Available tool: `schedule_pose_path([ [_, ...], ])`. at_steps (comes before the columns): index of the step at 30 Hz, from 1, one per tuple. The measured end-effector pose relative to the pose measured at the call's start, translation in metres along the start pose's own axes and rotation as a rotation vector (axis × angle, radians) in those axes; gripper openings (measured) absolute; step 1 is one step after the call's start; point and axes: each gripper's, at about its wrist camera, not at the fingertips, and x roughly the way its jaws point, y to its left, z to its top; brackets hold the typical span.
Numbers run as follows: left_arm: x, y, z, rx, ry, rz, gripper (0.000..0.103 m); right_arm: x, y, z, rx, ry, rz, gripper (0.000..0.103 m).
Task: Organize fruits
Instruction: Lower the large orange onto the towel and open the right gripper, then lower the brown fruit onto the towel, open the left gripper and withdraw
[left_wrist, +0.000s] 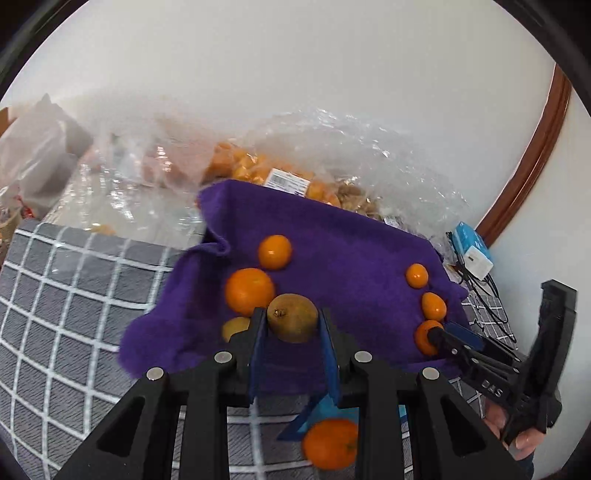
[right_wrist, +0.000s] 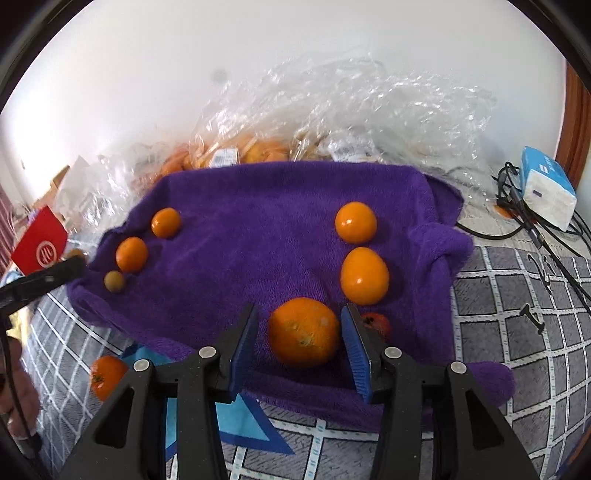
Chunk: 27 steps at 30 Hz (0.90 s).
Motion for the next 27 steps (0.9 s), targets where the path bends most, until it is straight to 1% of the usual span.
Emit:
schedule_pose_path([
  [3,0.017,-0.01,0.002,0.011,0.048,0.017,0.026,-0.009,-0.003,0.002,-0.003,-0.025,-0.016,0.046],
  [6,0.038,-0.016,0.002,0.002,0.102,0.05,0.026,-0.012,-0.007,0.003,-0.002,-0.037,-0.025,0.047],
  [7,0.045,-0.017,0.002,0.001,0.122,0.071,0.026,-0.011,-0.009,0.003,0.004,-0.034,-0.031,0.047],
  [9,0.05,-0.017,0.001,-0.002,0.132,0.086,0.026,-0.009,-0.01,0.004,0.01,-0.027,-0.036,0.047],
  [12,0.054,-0.018,0.001,0.001,0.118,0.107,0.027,-0.01,-0.012,0.005,0.01,-0.037,-0.042,0.047],
  [14,0.056,-0.017,0.002,-0.007,0.128,0.099,0.027,-0.009,-0.013,0.005,0.011,-0.038,-0.05,0.047],
  [15,0.056,-0.015,0.002,-0.017,0.13,0.084,0.027,-0.009,-0.013,0.005,0.012,-0.037,-0.054,0.047],
  [16,0.055,-0.015,0.002,-0.017,0.126,0.077,0.029,-0.01,-0.014,0.005,0.012,-0.039,-0.055,0.047],
  [18,0.05,-0.017,0.003,-0.014,0.115,0.087,0.033,-0.01,-0.015,0.005,0.013,-0.045,-0.06,0.047],
  [19,0.045,-0.017,0.002,-0.01,0.11,0.095,0.033,-0.01,-0.016,0.005,0.016,-0.047,-0.064,0.047],
  [22,0.029,-0.016,0.002,-0.005,0.094,0.083,0.033,-0.009,-0.014,0.005,0.007,-0.046,-0.088,0.047],
  [25,0.005,-0.012,-0.002,0.004,0.059,0.086,0.033,-0.01,-0.011,0.004,-0.006,-0.062,-0.114,0.047],
  [27,-0.011,-0.006,-0.007,0.006,0.031,0.1,0.034,-0.01,-0.009,0.004,-0.011,-0.07,-0.127,0.047],
])
